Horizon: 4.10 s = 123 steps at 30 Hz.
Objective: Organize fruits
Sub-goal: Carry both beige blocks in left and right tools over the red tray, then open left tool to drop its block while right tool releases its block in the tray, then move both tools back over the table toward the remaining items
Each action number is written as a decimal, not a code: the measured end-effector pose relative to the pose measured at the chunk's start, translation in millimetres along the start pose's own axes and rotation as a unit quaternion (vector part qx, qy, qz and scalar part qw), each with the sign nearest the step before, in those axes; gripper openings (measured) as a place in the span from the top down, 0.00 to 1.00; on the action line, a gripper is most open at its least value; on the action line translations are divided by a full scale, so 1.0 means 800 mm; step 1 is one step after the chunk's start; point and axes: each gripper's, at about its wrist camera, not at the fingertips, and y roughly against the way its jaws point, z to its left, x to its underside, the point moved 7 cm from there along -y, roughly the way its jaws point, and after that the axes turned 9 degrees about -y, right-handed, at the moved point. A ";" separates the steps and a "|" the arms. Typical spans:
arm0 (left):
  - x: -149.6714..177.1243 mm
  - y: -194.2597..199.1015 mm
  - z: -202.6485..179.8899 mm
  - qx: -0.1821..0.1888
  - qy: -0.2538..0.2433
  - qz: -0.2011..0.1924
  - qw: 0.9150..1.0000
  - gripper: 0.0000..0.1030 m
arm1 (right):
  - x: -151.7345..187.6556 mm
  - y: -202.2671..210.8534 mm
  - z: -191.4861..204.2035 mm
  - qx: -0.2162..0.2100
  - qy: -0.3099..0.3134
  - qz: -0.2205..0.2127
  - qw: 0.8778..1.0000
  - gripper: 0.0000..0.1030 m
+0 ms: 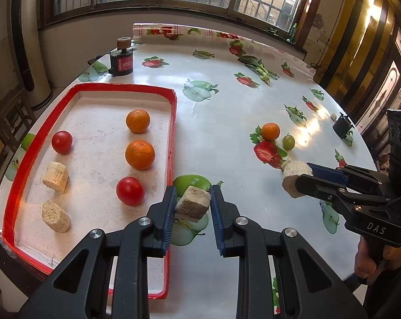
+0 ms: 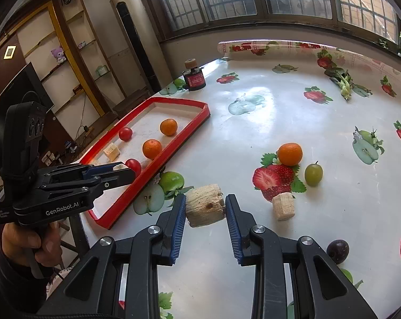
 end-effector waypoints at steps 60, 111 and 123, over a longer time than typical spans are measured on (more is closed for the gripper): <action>-0.065 -0.113 0.184 -0.090 0.085 0.058 0.991 0.77 | -0.159 -0.251 0.079 -0.010 0.002 0.044 0.999 0.70; -0.025 -0.010 0.081 -0.063 0.082 0.009 0.995 0.45 | -0.029 -0.004 -0.003 0.027 -0.022 -0.031 0.999 0.46; -0.033 -0.010 0.012 -0.027 0.047 0.006 0.999 0.45 | 0.022 0.051 -0.085 0.078 -0.070 -0.040 0.994 0.43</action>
